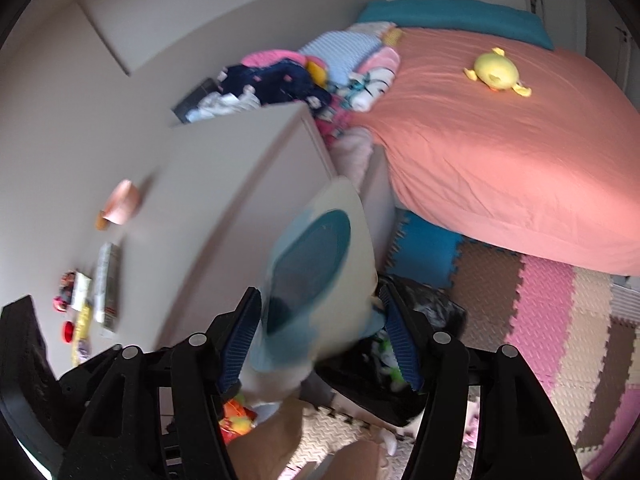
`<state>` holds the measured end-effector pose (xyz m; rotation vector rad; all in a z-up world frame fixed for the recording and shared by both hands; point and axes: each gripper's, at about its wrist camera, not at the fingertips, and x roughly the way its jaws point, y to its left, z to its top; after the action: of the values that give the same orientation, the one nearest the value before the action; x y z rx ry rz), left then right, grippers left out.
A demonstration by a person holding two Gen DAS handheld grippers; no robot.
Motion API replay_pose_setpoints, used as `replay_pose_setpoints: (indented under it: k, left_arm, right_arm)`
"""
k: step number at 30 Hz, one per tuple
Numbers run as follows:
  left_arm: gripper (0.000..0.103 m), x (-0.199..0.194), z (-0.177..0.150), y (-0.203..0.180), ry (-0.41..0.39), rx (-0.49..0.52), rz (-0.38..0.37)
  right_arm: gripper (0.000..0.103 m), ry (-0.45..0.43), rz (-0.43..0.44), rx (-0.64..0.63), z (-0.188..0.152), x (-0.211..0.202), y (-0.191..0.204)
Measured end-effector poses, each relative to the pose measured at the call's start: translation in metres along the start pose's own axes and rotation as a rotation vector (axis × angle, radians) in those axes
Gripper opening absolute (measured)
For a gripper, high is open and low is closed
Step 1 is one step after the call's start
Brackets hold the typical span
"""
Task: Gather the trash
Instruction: 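Carry both items over the black trash bag and open both grippers, then move both grippers back over the desk items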
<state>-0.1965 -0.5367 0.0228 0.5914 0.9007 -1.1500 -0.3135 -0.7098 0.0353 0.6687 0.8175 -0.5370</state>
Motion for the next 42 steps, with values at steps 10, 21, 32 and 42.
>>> replay_pose_setpoints:
  k: [10, 21, 32, 42]
  left_arm:
    - [0.097, 0.016, -0.007, 0.013, 0.026, -0.052, 0.059]
    - [0.097, 0.006, -0.016, 0.015, 0.018, -0.040, 0.057]
    - [0.097, -0.033, -0.032, 0.056, -0.026, -0.090, 0.122]
    - [0.097, -0.079, -0.076, 0.125, -0.052, -0.252, 0.276]
  right_arm:
    - [0.100, -0.028, -0.056, 0.152, -0.008, 0.008, -0.034]
    - [0.100, -0.035, -0.050, 0.129, -0.011, 0.006, -0.024]
    - [0.100, -0.127, 0.009, -0.034, -0.011, -0.007, 0.030]
    - [0.100, -0.092, 0.092, -0.172, -0.016, 0.003, 0.105]
